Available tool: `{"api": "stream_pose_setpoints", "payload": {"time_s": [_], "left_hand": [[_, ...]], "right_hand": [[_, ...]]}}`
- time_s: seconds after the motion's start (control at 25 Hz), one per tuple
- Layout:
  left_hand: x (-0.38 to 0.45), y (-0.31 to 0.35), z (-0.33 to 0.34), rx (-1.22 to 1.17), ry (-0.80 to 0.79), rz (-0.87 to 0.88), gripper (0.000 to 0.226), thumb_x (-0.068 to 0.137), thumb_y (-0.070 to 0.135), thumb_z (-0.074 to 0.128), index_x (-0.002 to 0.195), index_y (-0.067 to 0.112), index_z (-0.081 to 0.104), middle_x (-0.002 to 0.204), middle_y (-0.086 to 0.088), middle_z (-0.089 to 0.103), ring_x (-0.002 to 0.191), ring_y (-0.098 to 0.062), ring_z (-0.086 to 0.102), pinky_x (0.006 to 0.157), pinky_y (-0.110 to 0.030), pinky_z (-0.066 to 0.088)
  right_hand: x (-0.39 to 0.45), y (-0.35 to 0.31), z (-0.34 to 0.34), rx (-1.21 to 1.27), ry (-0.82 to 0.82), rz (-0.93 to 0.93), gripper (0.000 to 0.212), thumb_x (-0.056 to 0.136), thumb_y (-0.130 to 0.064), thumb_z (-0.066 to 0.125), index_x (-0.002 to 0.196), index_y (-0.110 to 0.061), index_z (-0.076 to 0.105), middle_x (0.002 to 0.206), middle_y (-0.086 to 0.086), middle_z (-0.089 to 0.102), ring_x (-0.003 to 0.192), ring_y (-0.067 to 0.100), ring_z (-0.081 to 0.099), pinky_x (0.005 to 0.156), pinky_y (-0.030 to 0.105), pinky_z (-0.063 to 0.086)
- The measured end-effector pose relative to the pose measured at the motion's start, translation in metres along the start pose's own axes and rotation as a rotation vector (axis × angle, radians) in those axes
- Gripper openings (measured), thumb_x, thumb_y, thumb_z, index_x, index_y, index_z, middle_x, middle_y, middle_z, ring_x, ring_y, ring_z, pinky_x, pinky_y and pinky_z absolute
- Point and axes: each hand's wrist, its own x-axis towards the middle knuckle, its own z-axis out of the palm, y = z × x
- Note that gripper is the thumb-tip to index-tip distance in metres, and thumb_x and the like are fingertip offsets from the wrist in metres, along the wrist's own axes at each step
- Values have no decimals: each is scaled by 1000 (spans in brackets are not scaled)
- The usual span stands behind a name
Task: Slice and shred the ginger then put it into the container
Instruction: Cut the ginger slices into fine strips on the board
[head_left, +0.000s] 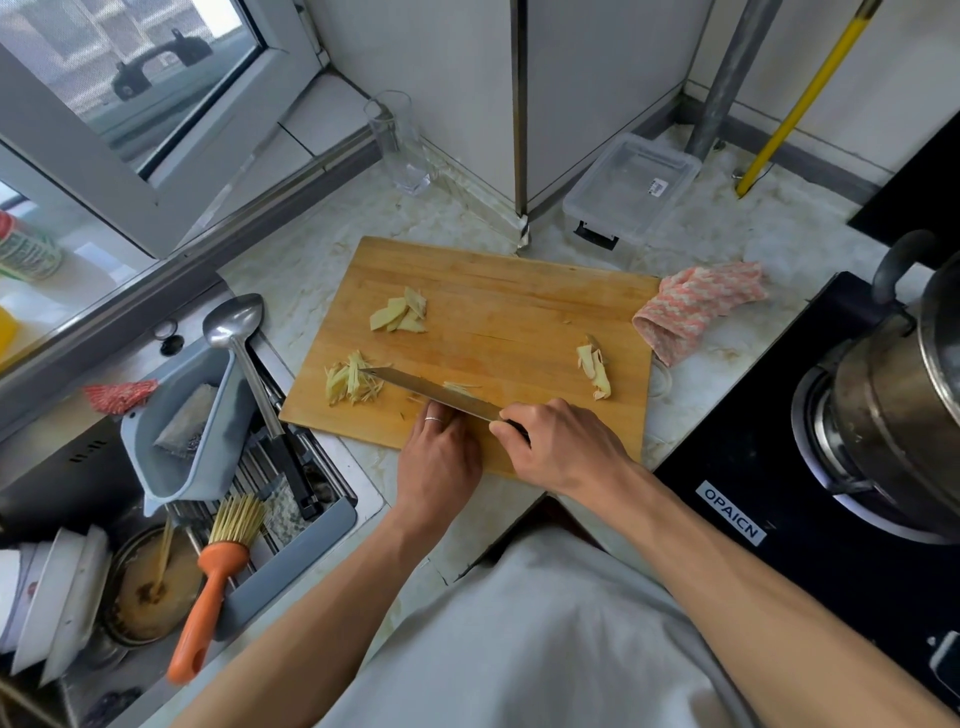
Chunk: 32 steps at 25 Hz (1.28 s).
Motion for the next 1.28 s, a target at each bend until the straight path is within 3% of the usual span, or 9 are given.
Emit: {"api": "stream_pose_setpoints", "payload": {"time_s": [0.24, 0.72, 0.84, 1.04, 1.28], "left_hand": [[1, -1, 3, -7, 6, -16, 21, 83, 9, 54, 90, 5, 73, 106, -16, 64, 107, -37, 57, 87, -41, 53], [1, -3, 4, -6, 7, 4, 22, 83, 8, 53, 93, 4, 73, 112, -15, 64, 112, -37, 55, 91, -43, 51], [2, -1, 2, -10, 24, 0, 13, 79, 2, 64, 87, 4, 73, 107, -16, 64, 108, -39, 57, 87, -41, 53], [3, 1, 2, -37, 29, 2, 16, 78, 1, 65, 92, 5, 73, 110, -14, 64, 109, -36, 56, 87, -41, 53], [1, 2, 1, -31, 35, 3, 13, 75, 0, 71, 86, 6, 73, 107, -16, 66, 105, -40, 60, 82, -42, 56]], "right_hand": [[2, -1, 4, -43, -2, -25, 40, 104, -46, 39, 115, -18, 65, 96, 15, 72, 89, 41, 66, 67, 38, 45], [4, -3, 0, -15, -4, -31, 40, 104, -46, 39, 111, -16, 65, 94, 15, 70, 87, 41, 65, 63, 36, 40], [6, -4, 2, -48, -12, -33, 40, 105, -46, 38, 108, -15, 63, 93, 16, 69, 86, 42, 65, 63, 36, 38], [8, -6, 3, -41, 11, -15, 40, 105, -46, 37, 111, -16, 63, 93, 14, 70, 87, 41, 65, 63, 35, 39], [4, -9, -2, -30, -9, -27, 38, 105, -46, 38, 99, -15, 61, 90, 14, 68, 84, 40, 64, 63, 35, 38]]}}
